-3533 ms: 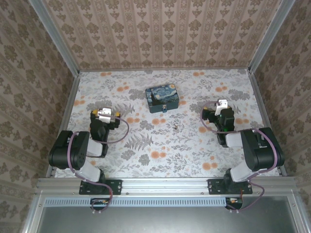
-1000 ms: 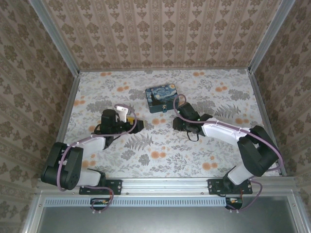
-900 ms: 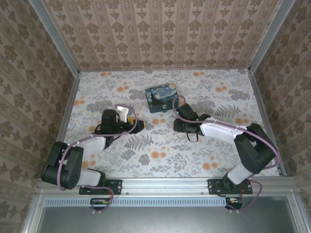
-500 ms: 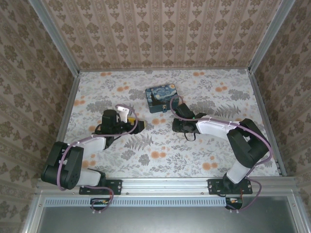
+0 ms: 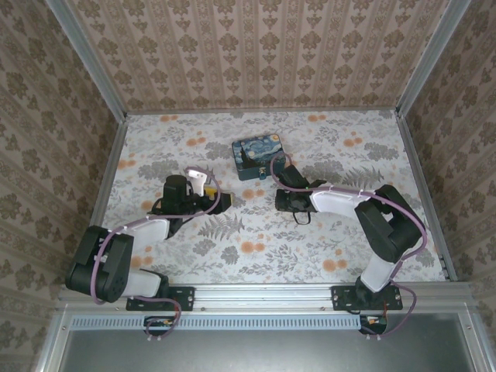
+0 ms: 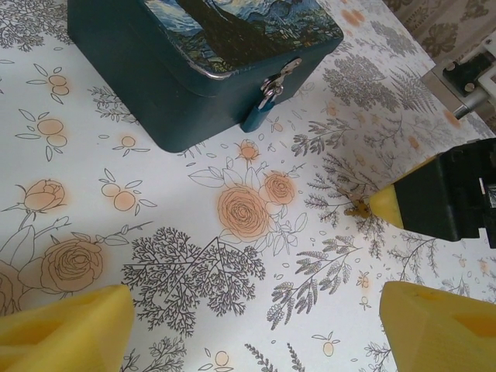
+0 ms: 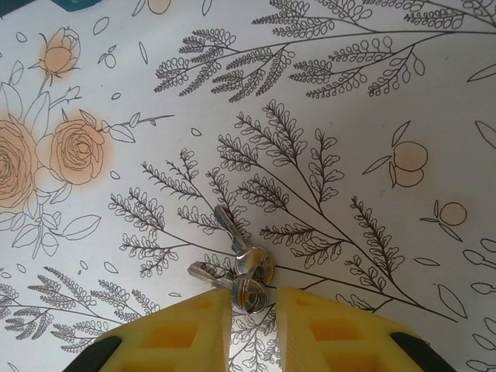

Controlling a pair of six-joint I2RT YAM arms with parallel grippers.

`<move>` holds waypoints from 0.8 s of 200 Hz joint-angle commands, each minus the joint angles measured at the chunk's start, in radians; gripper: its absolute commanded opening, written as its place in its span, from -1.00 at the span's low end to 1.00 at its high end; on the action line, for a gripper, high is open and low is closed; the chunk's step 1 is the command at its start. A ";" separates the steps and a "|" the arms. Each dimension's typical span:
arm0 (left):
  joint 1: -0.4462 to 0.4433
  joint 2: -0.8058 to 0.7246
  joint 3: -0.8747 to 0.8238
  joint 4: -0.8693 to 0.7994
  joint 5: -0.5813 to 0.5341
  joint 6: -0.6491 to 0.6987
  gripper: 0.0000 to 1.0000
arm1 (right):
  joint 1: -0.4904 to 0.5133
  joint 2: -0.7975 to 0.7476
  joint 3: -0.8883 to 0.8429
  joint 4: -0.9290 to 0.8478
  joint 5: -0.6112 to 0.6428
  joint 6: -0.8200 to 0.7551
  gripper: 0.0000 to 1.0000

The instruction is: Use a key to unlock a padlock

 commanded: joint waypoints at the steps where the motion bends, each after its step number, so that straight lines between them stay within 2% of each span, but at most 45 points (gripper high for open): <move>1: -0.008 0.010 -0.006 0.021 -0.001 0.020 0.69 | -0.006 0.021 0.033 0.013 -0.006 0.005 -0.57; 73: -0.008 0.008 -0.006 0.017 -0.004 0.024 0.68 | -0.006 0.001 0.031 0.005 0.005 0.007 -0.55; 112: -0.010 0.008 -0.006 0.017 -0.007 0.023 0.69 | 0.003 -0.075 0.016 0.021 0.065 -0.050 -0.40; 137: -0.009 0.011 -0.006 0.025 -0.010 0.020 0.69 | 0.011 -0.120 -0.004 0.119 0.084 -0.145 -0.35; 160: -0.011 0.014 -0.006 0.029 -0.008 0.019 0.69 | 0.017 -0.104 -0.048 0.317 0.068 -0.204 -0.28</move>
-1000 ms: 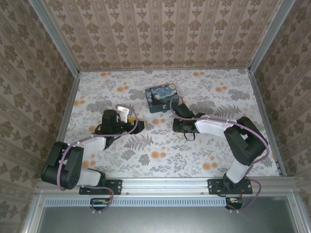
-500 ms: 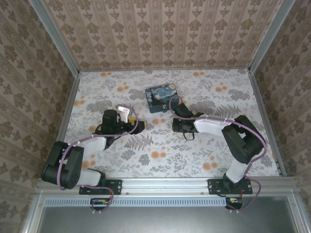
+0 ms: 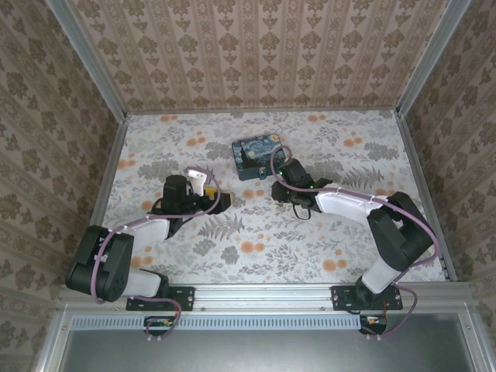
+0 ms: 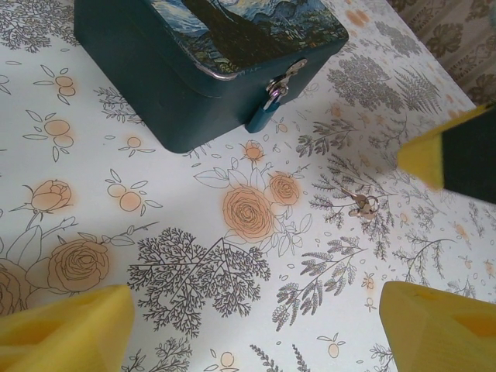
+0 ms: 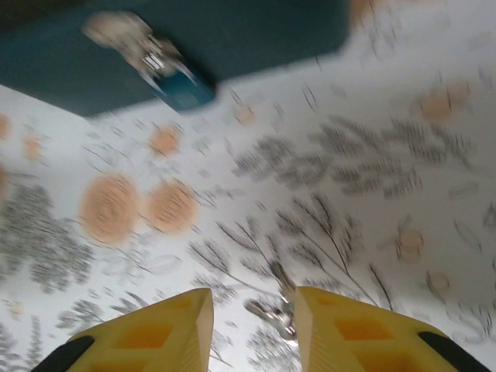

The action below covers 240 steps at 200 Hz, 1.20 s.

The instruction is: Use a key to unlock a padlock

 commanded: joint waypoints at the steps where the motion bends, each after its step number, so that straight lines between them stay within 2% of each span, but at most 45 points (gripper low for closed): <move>1: -0.011 0.011 -0.005 0.028 -0.001 0.015 0.69 | 0.011 -0.002 -0.045 0.206 0.021 -0.096 -0.27; 45: -0.011 0.003 -0.011 0.027 -0.009 0.019 0.69 | 0.037 0.113 -0.064 0.472 0.064 -0.185 -0.03; 91: -0.012 0.000 -0.013 0.028 -0.007 0.018 0.69 | 0.063 0.231 -0.108 0.721 0.128 -0.169 0.02; 136: -0.011 -0.022 -0.027 0.029 -0.009 0.019 0.69 | 0.064 0.316 -0.104 0.810 0.194 -0.122 0.13; 240: -0.011 -0.081 -0.062 0.021 -0.041 0.043 0.70 | 0.028 0.418 -0.064 0.884 0.141 -0.086 0.01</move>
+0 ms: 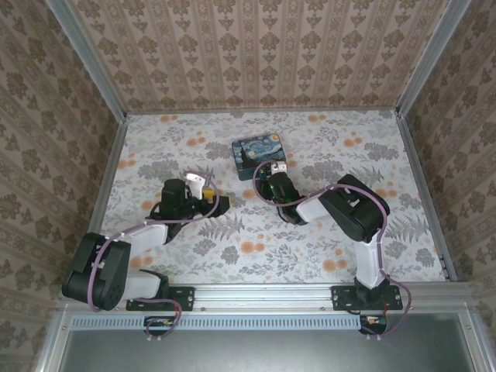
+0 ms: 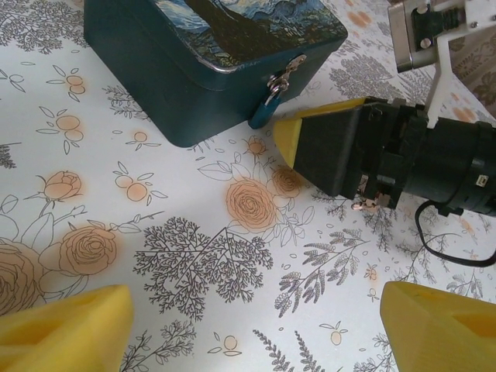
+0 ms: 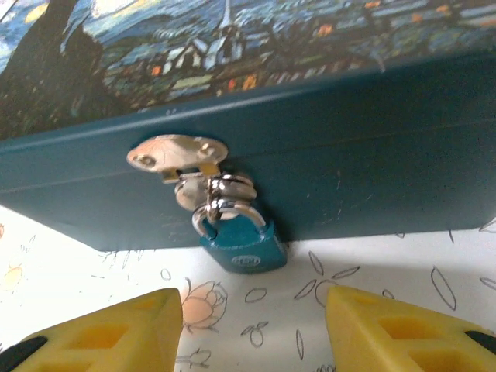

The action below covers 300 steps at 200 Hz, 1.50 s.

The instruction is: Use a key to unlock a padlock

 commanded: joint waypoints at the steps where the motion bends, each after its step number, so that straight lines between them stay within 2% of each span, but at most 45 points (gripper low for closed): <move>1: -0.005 -0.022 -0.012 0.013 -0.011 0.032 0.70 | -0.011 0.031 0.019 0.064 -0.015 0.031 0.01; 63: -0.006 -0.020 -0.014 0.014 -0.011 0.034 0.70 | -0.019 0.066 0.027 0.121 -0.030 0.016 -0.01; 125: -0.005 -0.029 -0.018 0.009 -0.011 0.037 0.70 | -0.023 0.081 0.083 0.062 -0.032 0.000 -0.02; 170: -0.005 -0.032 -0.021 0.006 -0.015 0.039 0.70 | -0.028 0.078 0.071 0.087 -0.050 -0.004 -0.28; 236: -0.006 -0.039 -0.024 0.004 -0.016 0.038 0.70 | -0.028 0.056 0.045 0.120 -0.058 -0.011 -0.55; 300: -0.006 -0.051 -0.027 -0.004 -0.027 0.045 0.70 | -0.028 -0.033 0.004 0.018 -0.080 0.063 -0.63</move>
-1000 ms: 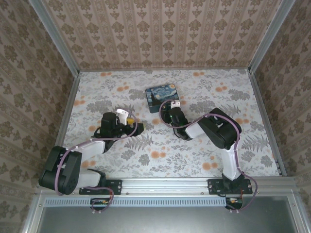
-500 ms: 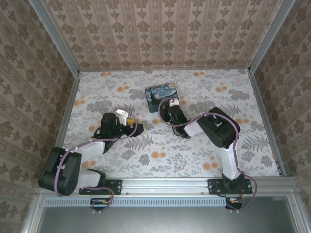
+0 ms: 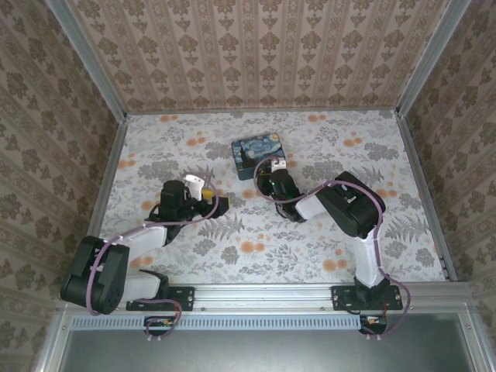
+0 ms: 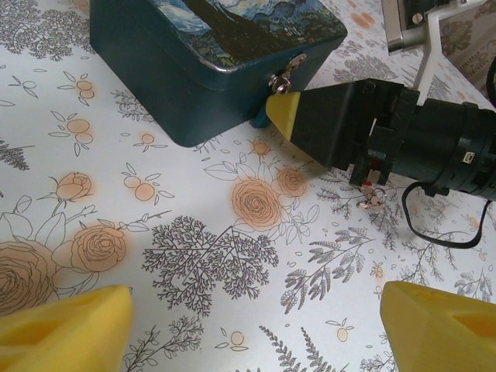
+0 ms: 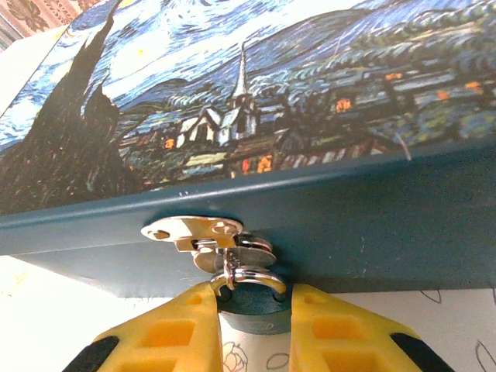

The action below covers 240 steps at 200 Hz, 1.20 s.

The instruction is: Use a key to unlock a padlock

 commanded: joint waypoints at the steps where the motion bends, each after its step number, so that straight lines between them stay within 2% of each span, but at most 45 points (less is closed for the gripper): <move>1: -0.007 -0.024 -0.012 -0.003 -0.010 0.026 0.70 | -0.006 -0.073 -0.023 -0.066 -0.027 0.047 -0.63; 63: -0.007 -0.022 -0.012 0.006 0.006 0.026 0.70 | -0.018 -0.191 0.033 -0.408 -0.086 0.133 -0.67; 100: -0.014 -0.014 -0.030 0.084 0.087 0.009 0.68 | -0.055 -0.219 0.112 -0.630 -0.182 0.221 -0.70; 117: -0.034 0.000 -0.038 0.145 0.137 -0.009 0.65 | -0.069 -0.227 0.144 -0.710 -0.229 0.257 -0.70; 141: -0.089 0.009 -0.029 0.175 0.131 -0.035 0.60 | -0.073 -0.236 0.186 -0.788 -0.277 0.297 -0.70; 152: -0.122 0.006 -0.025 0.176 0.089 -0.072 0.59 | -0.073 -0.239 0.206 -0.824 -0.289 0.312 -0.70; 179: -0.143 0.051 -0.017 0.254 0.047 -0.232 0.53 | -0.073 -0.260 0.228 -0.866 -0.310 0.344 -0.69; 210: -0.167 0.175 0.036 0.363 0.060 -0.356 0.51 | -0.075 -0.286 0.221 -0.875 -0.336 0.392 -0.69; 240: -0.189 0.293 0.100 0.494 0.078 -0.445 0.34 | -0.076 -0.288 0.234 -0.888 -0.366 0.427 -0.69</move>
